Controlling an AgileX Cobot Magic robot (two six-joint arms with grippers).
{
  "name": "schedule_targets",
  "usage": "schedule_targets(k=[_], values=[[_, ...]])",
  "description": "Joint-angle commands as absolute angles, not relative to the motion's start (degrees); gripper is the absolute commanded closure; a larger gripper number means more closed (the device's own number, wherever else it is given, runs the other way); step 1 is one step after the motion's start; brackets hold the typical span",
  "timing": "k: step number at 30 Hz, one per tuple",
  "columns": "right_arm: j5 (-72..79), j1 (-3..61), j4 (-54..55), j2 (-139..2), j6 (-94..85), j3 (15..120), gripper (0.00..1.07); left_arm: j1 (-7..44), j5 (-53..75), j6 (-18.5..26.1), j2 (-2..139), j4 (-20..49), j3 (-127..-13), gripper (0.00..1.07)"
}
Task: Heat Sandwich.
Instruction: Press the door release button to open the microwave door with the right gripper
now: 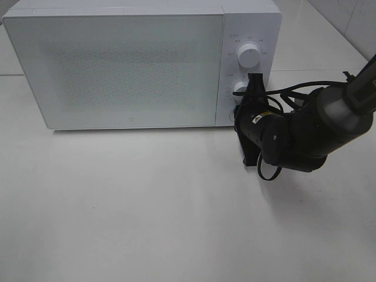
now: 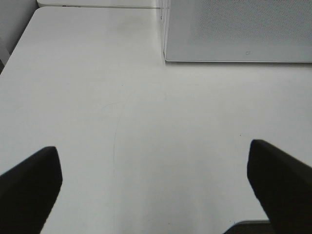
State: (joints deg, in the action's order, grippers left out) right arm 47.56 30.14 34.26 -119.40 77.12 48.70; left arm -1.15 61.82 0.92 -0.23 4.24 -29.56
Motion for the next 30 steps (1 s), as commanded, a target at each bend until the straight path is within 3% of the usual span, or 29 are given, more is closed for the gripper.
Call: schedule_targets(k=[1, 19, 30], values=[[48.13, 29.34, 33.63, -119.52, 76.26, 49.16, 1.07, -1.26, 61.31, 0.92, -1.38, 4.81, -29.51, 0.09], [53.23, 29.34, 33.58, -119.98, 76.32, 51.91, 1.07, -1.26, 61.31, 0.92, -1.38, 4.81, -29.51, 0.09], [63.20, 28.59, 34.15, -123.47, 71.05, 59.01, 1.07, -1.26, 61.31, 0.92, -1.38, 4.81, -29.51, 0.09]])
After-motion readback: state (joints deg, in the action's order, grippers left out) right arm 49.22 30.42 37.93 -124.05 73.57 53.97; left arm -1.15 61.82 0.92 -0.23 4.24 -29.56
